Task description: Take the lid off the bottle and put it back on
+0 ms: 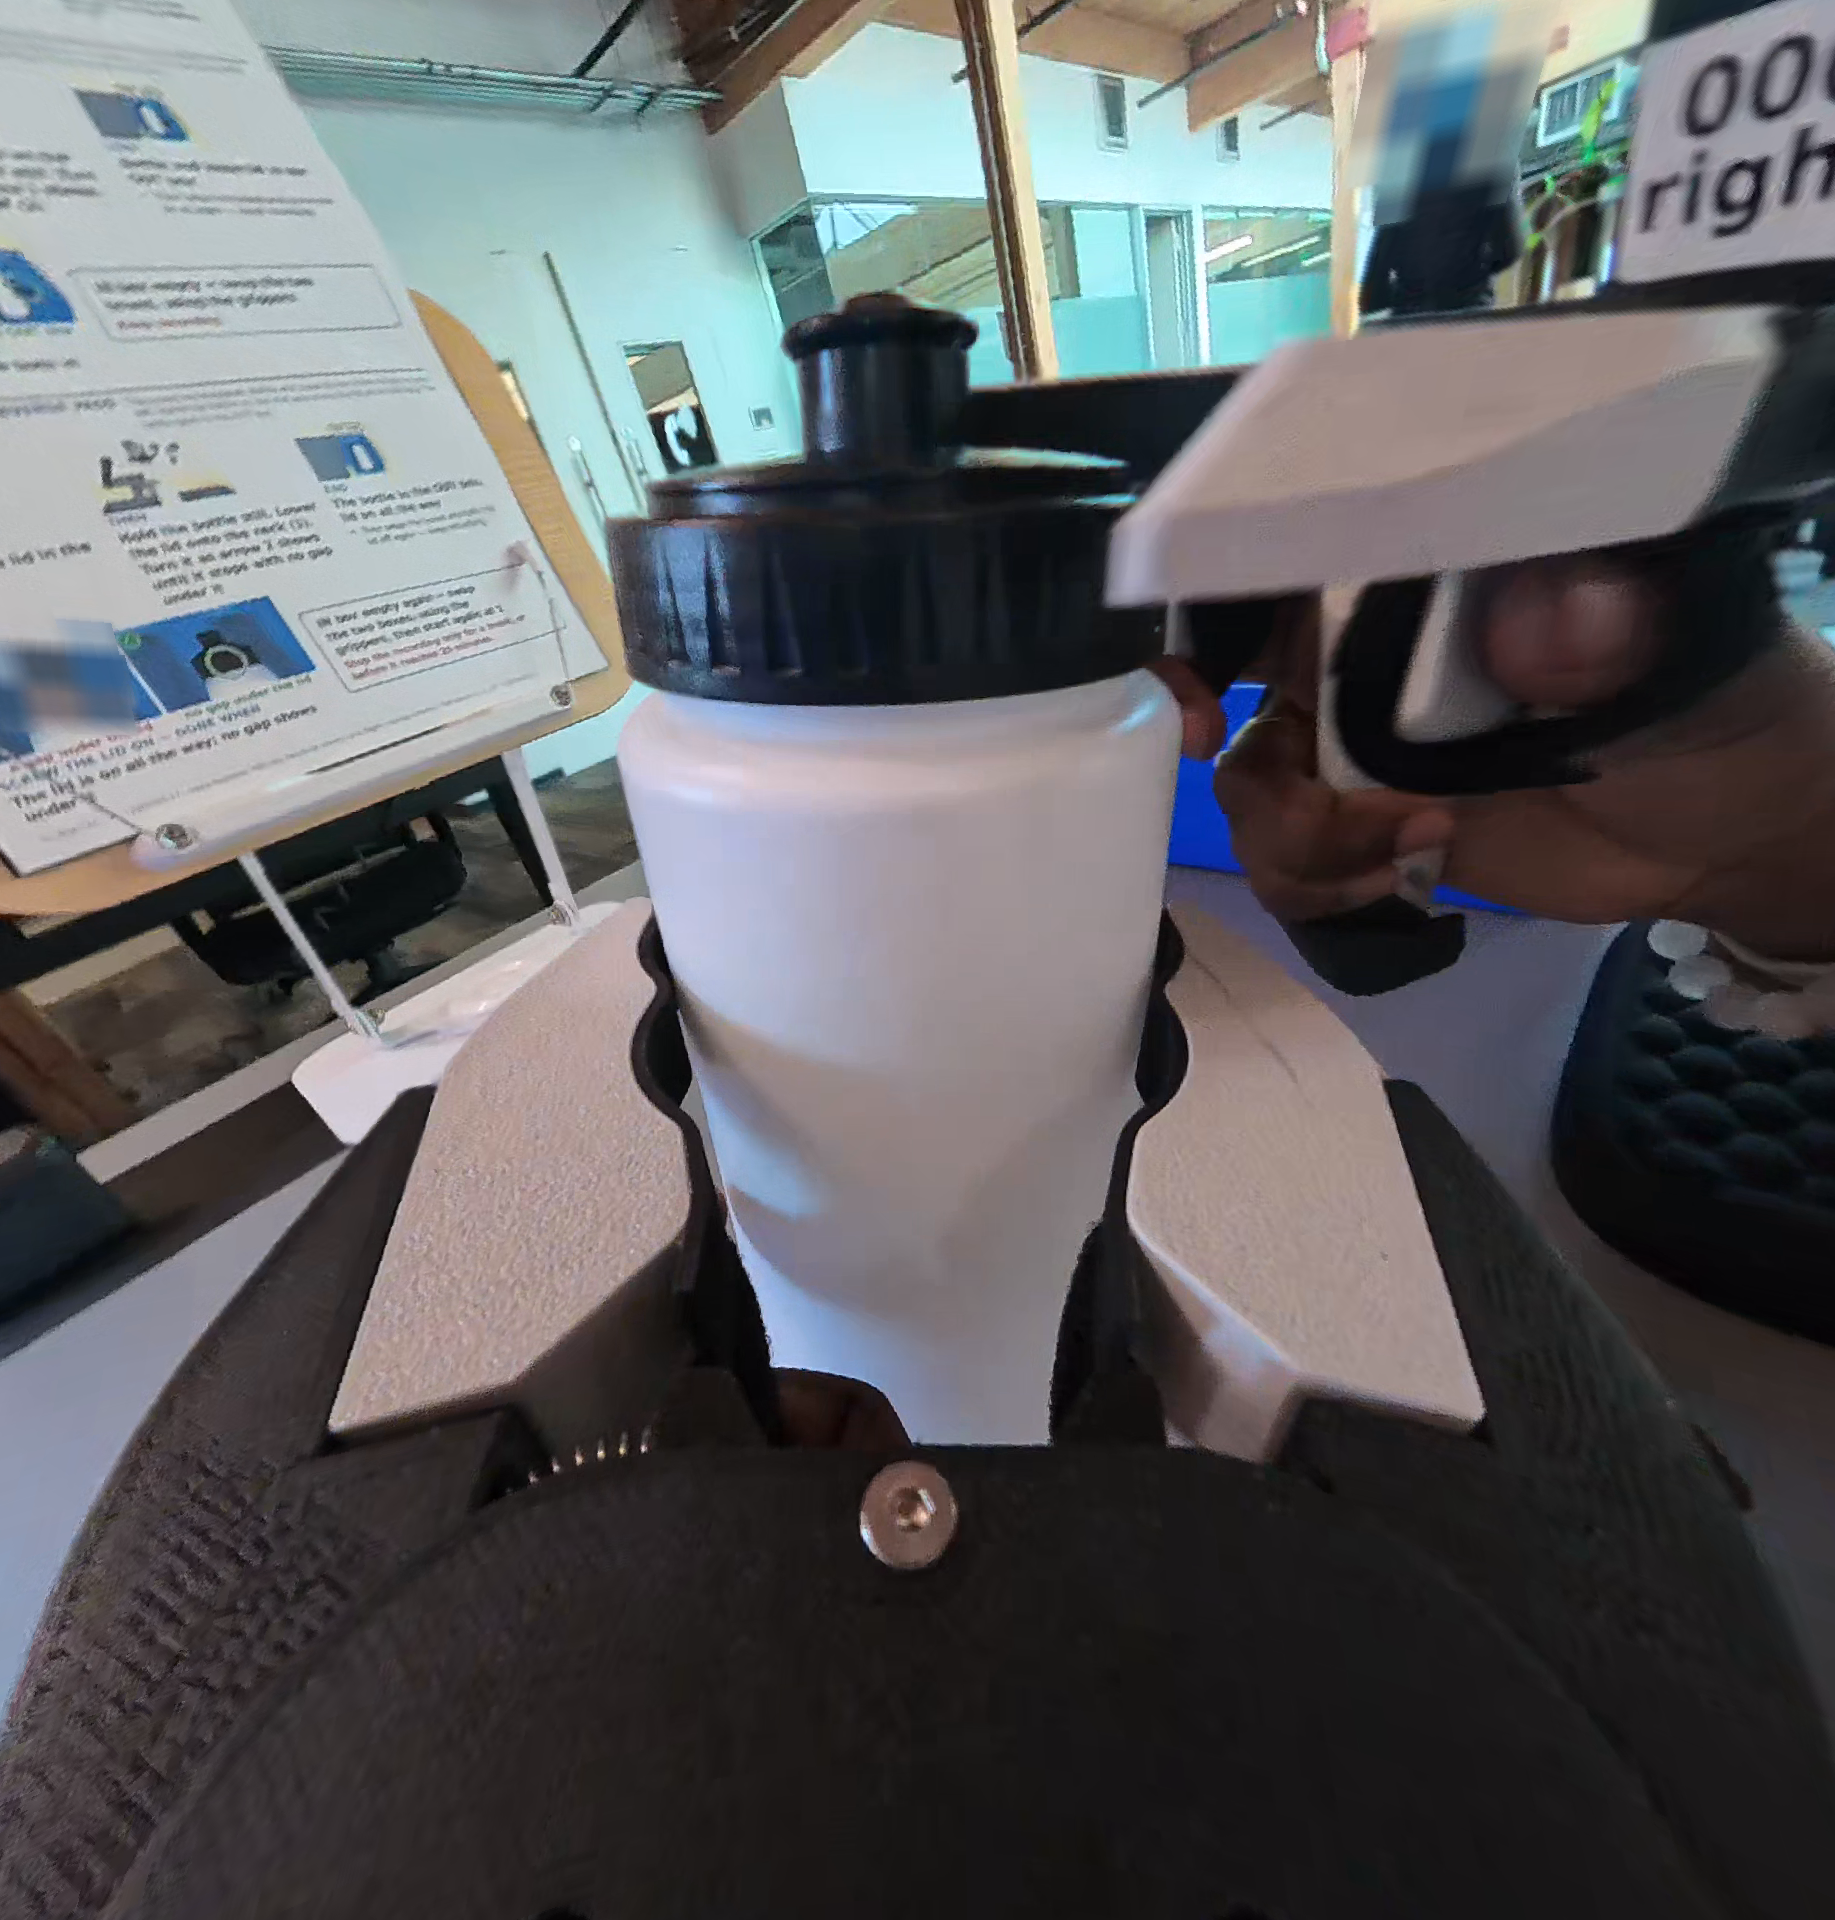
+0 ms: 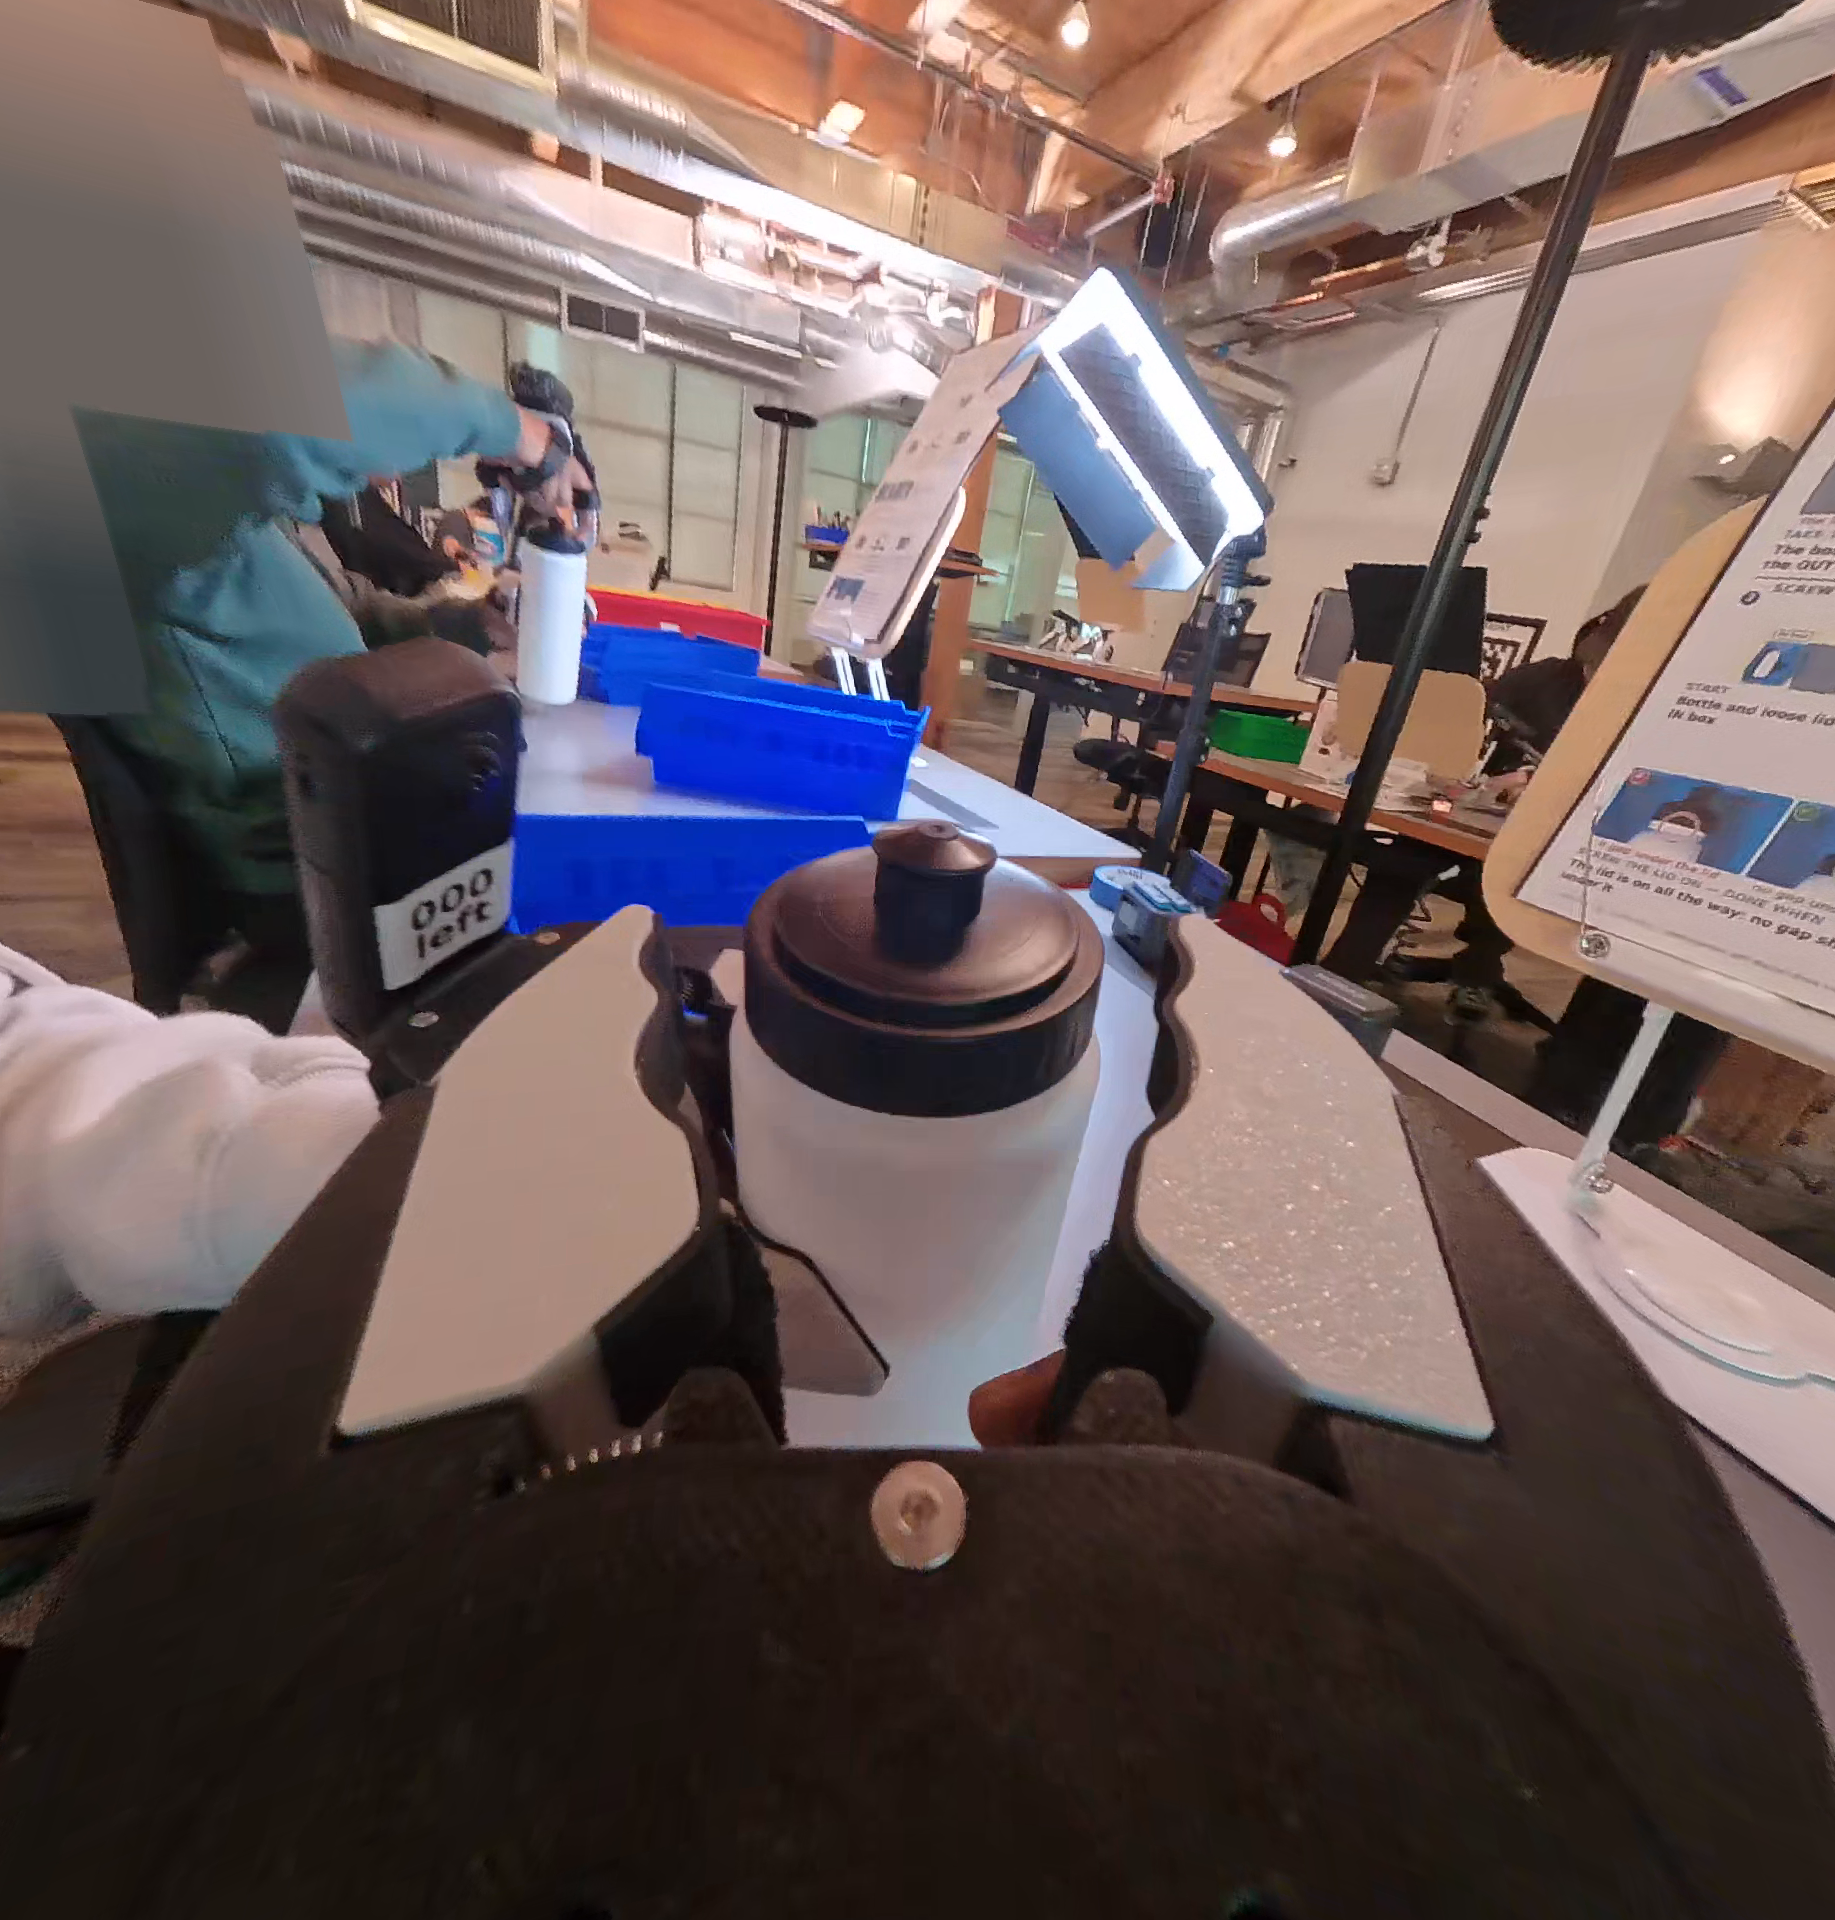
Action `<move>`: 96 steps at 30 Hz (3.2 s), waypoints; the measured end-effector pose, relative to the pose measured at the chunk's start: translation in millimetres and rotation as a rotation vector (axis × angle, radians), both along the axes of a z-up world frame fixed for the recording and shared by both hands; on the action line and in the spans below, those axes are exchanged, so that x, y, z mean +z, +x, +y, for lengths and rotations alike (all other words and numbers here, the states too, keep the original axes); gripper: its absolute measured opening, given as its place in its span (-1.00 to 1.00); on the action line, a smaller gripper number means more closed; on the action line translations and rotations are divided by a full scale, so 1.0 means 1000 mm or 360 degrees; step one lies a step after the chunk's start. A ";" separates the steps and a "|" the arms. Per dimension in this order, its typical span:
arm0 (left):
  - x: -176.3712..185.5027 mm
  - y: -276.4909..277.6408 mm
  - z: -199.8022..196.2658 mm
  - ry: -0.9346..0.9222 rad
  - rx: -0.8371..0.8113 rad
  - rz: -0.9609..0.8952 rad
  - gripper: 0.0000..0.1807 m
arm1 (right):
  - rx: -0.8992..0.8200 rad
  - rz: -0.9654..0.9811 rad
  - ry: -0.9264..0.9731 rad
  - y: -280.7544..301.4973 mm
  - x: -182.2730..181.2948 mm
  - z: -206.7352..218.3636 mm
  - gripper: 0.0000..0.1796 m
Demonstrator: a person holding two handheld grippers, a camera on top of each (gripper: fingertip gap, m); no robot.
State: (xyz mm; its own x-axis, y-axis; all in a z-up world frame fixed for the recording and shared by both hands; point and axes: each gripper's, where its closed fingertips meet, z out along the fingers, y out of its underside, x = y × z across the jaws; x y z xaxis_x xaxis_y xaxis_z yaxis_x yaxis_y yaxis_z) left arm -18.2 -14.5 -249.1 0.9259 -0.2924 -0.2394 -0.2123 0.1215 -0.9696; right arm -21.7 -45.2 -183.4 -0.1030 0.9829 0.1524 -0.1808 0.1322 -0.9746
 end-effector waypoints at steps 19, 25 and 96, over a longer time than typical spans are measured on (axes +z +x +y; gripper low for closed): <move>0.023 0.072 -0.076 -0.0126 -0.1438 -0.0502 -0.06 | 0.1136 0.0053 -0.0290 0.044 0.018 -0.064 -0.17; 0.014 0.006 -0.011 0.0046 -0.0267 -0.0235 -0.05 | 0.0427 0.0143 -0.0228 0.021 0.017 -0.010 -0.06; 0.002 0.077 -0.072 -0.0322 -0.1424 -0.0380 -0.06 | 0.1193 -0.0099 -0.0401 0.043 0.008 -0.054 -0.20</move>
